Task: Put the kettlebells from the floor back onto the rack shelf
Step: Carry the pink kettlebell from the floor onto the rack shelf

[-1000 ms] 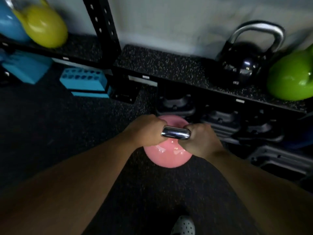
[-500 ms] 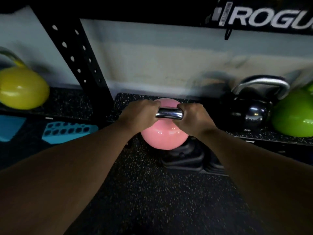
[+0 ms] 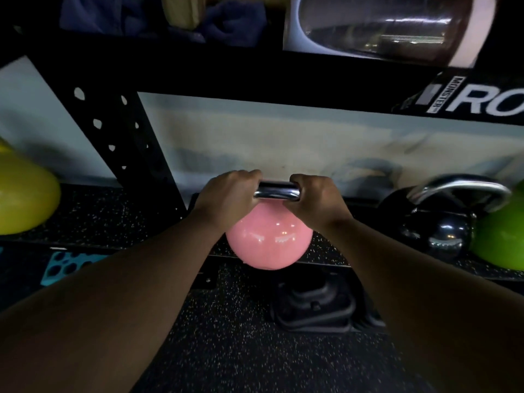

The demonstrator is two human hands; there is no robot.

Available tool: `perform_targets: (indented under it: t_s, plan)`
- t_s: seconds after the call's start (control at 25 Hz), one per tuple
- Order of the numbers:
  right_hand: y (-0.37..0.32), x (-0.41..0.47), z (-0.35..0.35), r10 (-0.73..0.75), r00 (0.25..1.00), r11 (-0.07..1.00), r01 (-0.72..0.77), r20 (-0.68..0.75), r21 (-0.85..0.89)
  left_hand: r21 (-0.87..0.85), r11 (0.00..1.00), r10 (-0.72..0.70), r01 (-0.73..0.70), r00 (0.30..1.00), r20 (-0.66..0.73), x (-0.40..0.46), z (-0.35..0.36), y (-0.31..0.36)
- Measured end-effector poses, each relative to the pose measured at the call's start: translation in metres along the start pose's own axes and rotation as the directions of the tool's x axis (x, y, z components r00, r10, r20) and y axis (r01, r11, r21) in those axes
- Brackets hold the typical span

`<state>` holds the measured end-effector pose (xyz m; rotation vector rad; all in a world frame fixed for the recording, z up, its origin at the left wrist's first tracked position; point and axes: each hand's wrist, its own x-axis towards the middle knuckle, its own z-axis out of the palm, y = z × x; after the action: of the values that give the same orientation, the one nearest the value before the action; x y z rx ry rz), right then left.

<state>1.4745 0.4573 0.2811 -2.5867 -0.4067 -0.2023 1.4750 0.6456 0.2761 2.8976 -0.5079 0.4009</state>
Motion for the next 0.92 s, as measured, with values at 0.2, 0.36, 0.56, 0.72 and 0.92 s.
perform_targets:
  t_s: [0.2, 0.36, 0.56, 0.72, 0.92]
  plan:
    - [0.006, 0.018, 0.000, 0.092, 0.996, 0.995, -0.092, -0.001, 0.027, -0.106, 0.989, -0.103, 0.101, 0.994, -0.018, 0.024, 0.012, 0.002]
    - [0.010, 0.029, -0.001, 0.148, 0.988, 0.988, -0.149, 0.037, 0.026, -0.182, 0.967, -0.175, 0.178, 0.984, 0.031, 0.036, 0.016, 0.005]
    - [0.017, 0.040, 0.002, 0.170, 0.983, 0.984, -0.173, 0.061, 0.039, -0.198, 0.960, -0.189, 0.198, 0.980, 0.060, 0.049, 0.024, -0.001]
    - [0.016, 0.039, -0.002, 0.151, 0.981, 0.987, -0.156, 0.117, 0.035, -0.247, 0.944, -0.203, 0.220, 0.975, 0.095, 0.048, 0.021, -0.005]
    - [0.011, 0.046, -0.020, 0.102, 0.944, 0.994, -0.108, 0.314, 0.002, -0.353, 0.897, -0.217, 0.267, 0.960, 0.174, 0.040, 0.007, -0.001]
